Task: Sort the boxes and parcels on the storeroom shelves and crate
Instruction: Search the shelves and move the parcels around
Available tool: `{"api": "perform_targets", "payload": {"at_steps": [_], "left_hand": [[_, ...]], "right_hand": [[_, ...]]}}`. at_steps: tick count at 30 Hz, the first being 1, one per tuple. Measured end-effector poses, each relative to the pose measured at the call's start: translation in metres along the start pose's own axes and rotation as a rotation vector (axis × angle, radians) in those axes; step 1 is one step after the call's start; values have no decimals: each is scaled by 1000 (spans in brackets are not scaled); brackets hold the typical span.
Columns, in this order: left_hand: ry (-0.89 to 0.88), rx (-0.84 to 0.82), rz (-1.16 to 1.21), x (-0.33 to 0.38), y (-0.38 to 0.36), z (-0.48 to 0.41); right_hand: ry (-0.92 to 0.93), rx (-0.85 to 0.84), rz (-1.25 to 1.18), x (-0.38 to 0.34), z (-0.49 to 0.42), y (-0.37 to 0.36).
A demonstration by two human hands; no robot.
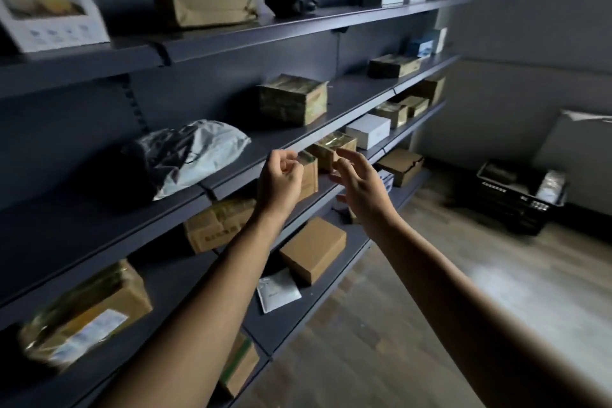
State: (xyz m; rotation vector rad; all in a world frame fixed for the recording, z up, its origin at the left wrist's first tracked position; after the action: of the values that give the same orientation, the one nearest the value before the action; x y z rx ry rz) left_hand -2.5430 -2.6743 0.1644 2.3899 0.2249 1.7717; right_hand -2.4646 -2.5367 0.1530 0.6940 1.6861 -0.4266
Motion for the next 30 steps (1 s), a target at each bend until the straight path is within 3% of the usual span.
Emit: {"api": "perform_targets", "payload": {"at_steps": [10,19,30], "left_hand": [[-13,-227,152,28,-239,-48],[-9,-354,234,62,-448,-123],[32,-484,259,84,-681,-153]], "right_hand": [[-119,211,-58,64,-147,145],[-79,354,1,90,-311,253],[-79,449,-6,160,-462,409]]}}
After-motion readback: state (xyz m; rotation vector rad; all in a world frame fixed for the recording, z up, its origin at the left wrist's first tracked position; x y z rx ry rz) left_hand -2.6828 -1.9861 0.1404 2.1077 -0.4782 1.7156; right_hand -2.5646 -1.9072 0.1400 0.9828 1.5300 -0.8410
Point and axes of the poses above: each hand's wrist, its own z-axis away from the middle knuckle, its own y-axis out of the back of the hand, x = y × z, the point moved 7 cm from there along -z, towards the middle knuckle, and after that the axes turned 9 degrees about x, right-handed, at the moved point
